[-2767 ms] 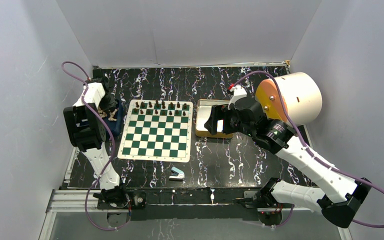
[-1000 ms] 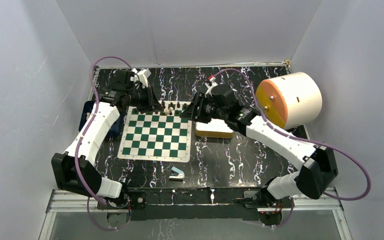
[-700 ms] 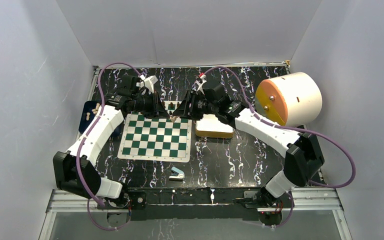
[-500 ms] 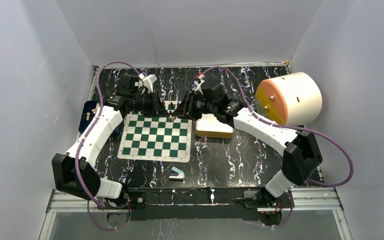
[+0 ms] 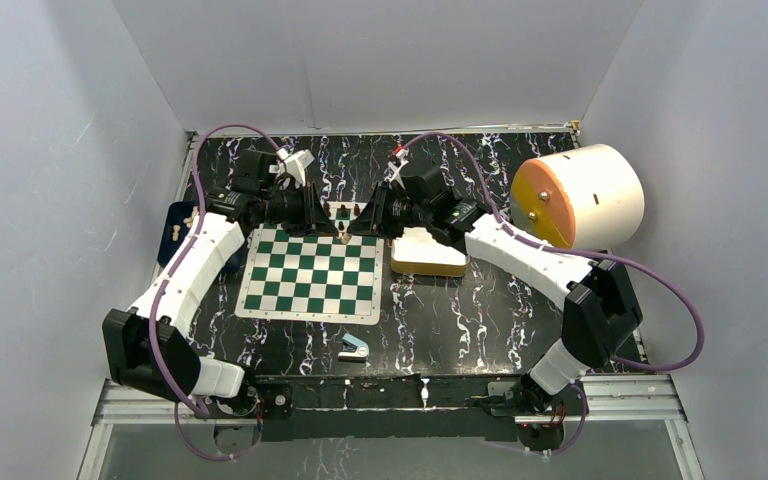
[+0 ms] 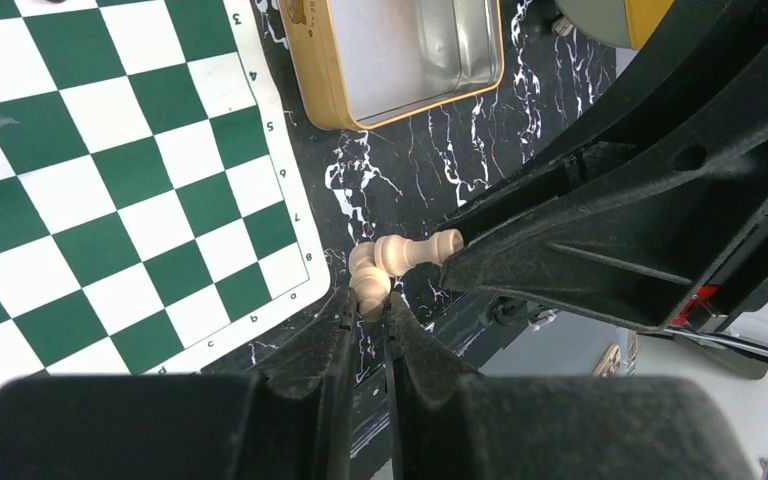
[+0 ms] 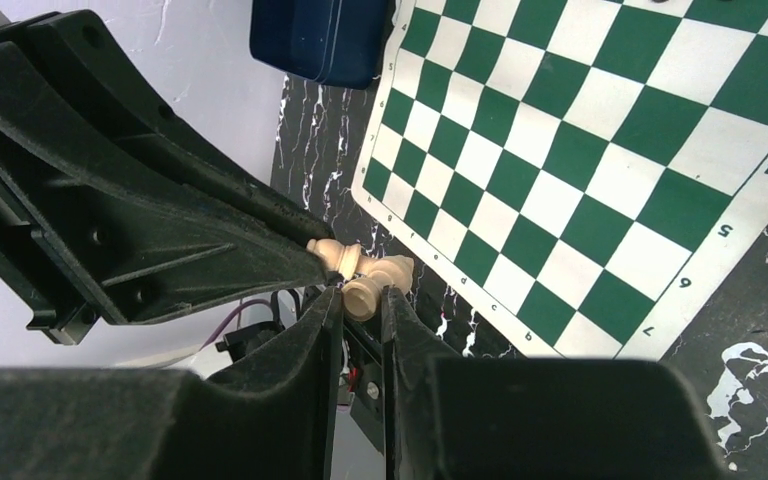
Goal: Set up the chess pieces on the board
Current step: Place the chess piece on the chessboard.
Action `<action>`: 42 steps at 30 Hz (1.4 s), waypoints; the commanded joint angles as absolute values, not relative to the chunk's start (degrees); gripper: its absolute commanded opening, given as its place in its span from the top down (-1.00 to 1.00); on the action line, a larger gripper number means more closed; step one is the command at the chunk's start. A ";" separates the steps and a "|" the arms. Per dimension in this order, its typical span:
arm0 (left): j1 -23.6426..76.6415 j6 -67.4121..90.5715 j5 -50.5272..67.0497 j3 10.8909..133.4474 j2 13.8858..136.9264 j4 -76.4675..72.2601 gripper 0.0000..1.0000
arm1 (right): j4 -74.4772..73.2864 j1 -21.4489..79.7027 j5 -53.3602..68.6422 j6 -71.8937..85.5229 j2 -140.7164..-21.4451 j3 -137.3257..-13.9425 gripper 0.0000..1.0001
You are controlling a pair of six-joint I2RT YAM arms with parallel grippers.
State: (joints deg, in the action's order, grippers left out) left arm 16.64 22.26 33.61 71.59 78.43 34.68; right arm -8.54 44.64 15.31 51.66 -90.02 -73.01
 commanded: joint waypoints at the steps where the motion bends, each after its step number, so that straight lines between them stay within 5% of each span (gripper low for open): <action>1: 16.84 21.49 35.10 71.15 75.19 35.59 1.00 | -7.98 44.49 14.58 49.52 -90.90 -75.72 0.58; 10: 16.83 20.57 30.23 71.10 75.32 37.53 1.00 | -12.81 44.87 12.08 44.54 -90.22 -74.76 0.79; 24: 15.91 24.05 1.46 66.51 70.81 42.22 1.00 | -15.13 59.14 -3.68 27.48 -87.55 -66.71 0.85; 42: 4.85 23.95 6.66 61.97 69.46 42.81 1.00 | -5.02 64.47 -10.12 20.27 -92.15 -59.20 0.77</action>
